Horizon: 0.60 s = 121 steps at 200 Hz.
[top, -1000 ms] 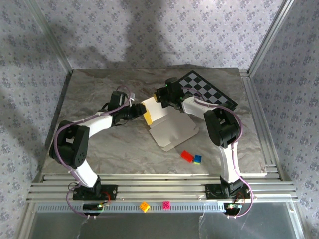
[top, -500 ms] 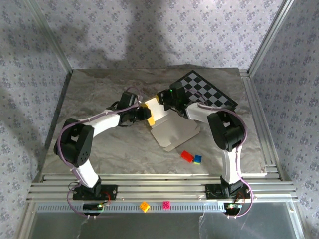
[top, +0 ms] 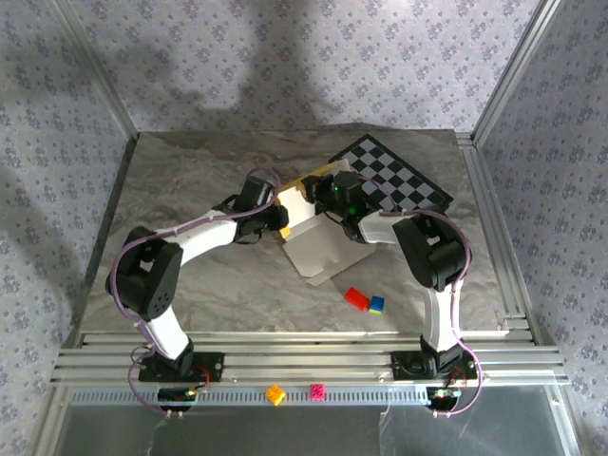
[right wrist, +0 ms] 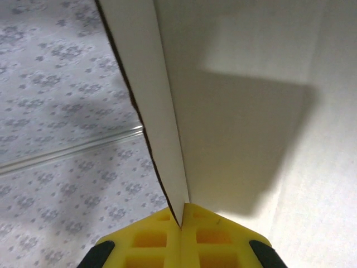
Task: Fold the paper box
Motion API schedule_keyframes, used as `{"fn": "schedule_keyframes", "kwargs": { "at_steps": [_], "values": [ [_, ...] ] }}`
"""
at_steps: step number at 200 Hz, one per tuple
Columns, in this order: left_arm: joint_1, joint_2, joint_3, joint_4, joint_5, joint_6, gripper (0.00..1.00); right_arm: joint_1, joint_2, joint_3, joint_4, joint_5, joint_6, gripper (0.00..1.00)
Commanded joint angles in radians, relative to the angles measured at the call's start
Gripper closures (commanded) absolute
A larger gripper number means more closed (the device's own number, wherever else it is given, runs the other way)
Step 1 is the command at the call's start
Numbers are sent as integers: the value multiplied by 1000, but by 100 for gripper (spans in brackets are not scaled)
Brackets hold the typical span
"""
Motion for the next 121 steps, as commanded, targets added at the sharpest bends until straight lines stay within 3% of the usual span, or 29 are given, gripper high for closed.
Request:
{"fn": "schedule_keyframes", "kwargs": {
  "at_steps": [1, 56, 121],
  "values": [
    [-18, 0, 41, 1, -95, 18, 62, -8, -3, -11, 131, -17, 16, 100],
    [-54, -4, 29, 23, -187, 44, 62, -22, 0, -46, 223, -50, 15, 100],
    [-69, -36, -44, 129, -180, 65, 57, -54, 23, -84, 253, -118, 9, 100]
  ]
}}
